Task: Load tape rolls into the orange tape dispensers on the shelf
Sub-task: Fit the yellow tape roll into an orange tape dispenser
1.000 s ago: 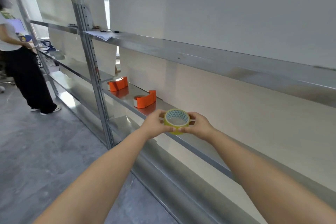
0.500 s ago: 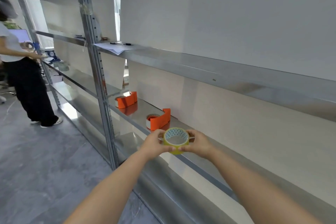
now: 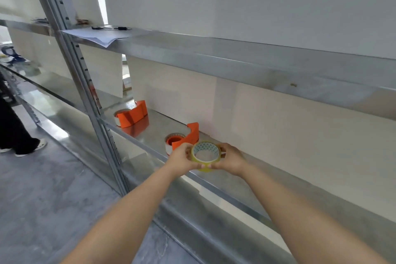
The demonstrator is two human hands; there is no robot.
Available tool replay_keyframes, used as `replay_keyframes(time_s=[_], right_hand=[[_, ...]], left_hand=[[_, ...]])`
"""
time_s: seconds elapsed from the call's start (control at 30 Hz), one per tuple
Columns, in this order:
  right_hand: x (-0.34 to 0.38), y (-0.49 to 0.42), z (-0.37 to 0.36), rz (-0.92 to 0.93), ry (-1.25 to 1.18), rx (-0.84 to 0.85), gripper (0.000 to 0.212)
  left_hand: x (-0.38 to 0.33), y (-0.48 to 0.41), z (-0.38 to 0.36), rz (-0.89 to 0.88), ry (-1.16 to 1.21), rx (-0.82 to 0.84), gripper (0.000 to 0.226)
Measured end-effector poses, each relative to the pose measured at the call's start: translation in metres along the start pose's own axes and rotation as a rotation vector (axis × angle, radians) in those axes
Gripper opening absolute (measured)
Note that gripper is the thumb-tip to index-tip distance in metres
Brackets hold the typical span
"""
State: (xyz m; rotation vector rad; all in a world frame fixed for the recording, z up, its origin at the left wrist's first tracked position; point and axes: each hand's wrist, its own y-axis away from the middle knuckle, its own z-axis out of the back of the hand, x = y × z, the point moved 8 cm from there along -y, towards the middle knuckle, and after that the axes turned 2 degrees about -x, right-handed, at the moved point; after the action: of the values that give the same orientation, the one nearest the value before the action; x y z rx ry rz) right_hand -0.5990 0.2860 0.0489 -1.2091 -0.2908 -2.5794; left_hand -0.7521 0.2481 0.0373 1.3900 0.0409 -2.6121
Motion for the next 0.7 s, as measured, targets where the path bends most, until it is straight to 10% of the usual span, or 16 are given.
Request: replay_keyframes(time_s=[0.7], right_hand=[[-0.033, -0.009, -0.061, -0.393, -0.136, -0.325, 0.072]], left_hand=[[0.052, -0.08, -0.037, -0.19, -0.132, 0.457, 0.062]])
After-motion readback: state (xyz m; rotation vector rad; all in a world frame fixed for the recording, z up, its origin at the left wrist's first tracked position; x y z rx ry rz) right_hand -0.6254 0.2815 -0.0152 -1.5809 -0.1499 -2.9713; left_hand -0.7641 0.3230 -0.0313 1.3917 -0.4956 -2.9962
